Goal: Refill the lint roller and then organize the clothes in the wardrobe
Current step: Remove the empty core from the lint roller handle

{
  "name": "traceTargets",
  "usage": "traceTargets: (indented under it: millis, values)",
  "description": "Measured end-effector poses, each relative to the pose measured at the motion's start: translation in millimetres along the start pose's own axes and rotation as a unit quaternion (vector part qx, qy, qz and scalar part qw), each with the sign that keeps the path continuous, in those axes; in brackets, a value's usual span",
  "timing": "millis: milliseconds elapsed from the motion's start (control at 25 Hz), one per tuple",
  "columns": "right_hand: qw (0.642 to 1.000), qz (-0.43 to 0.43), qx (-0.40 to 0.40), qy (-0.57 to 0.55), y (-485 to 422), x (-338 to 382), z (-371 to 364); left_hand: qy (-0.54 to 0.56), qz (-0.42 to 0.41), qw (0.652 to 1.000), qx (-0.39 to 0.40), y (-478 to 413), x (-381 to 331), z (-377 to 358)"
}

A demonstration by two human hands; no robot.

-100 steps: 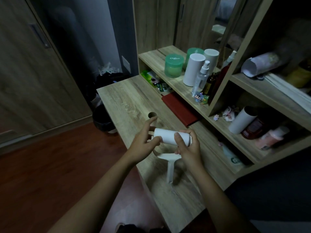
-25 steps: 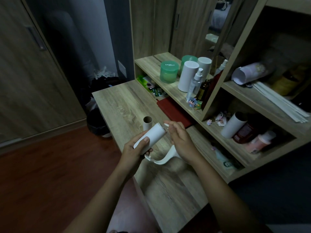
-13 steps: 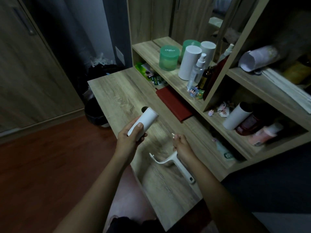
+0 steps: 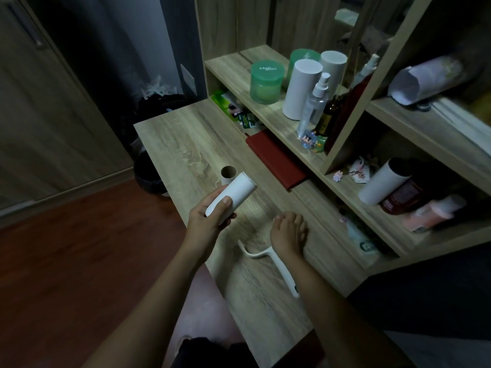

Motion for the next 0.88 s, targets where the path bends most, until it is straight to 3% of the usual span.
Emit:
traceTargets:
  millis: [80,160,200,280,400,520,640,760,880]
  values:
    - [0.980,0.080,0.013,-0.183,6,30,32,-0.016,0.007,1.000,0.010,-2,1,0]
    - [0.910,0.142,0.139,-0.364,12,68,57,-0.052,0.015,0.998,0.032,-4,0,0]
    - [0.879,0.168,0.206,-0.397,17,86,68,-0.075,0.018,0.996,0.048,-5,0,0]
    - [0.855,0.216,0.297,-0.366,24,105,76,-0.112,0.024,0.990,0.077,-6,-2,-1]
    - [0.866,0.231,0.337,-0.287,24,105,66,-0.159,0.024,0.981,0.104,-9,-6,0]
    - [0.866,0.223,0.314,-0.318,18,100,58,-0.181,0.027,0.978,0.103,-10,-6,3]
    - [0.883,0.214,0.237,-0.345,8,93,56,-0.169,0.032,0.982,0.073,-11,-3,15]
    - [0.933,0.265,0.157,-0.183,-8,95,43,-0.160,0.040,0.986,0.028,-14,-1,34]
    - [0.937,0.298,0.184,0.013,-24,100,1,-0.167,0.046,0.985,0.012,-14,-1,48]
Point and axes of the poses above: each hand's wrist, its own y-axis away from the middle knuckle, its own z-axis out of the back of the hand, x = y × z, the point moved 9 cm from there along -y, towards the middle knuckle, and after that the axes turned 8 degrees about x, right-handed, at the moved point
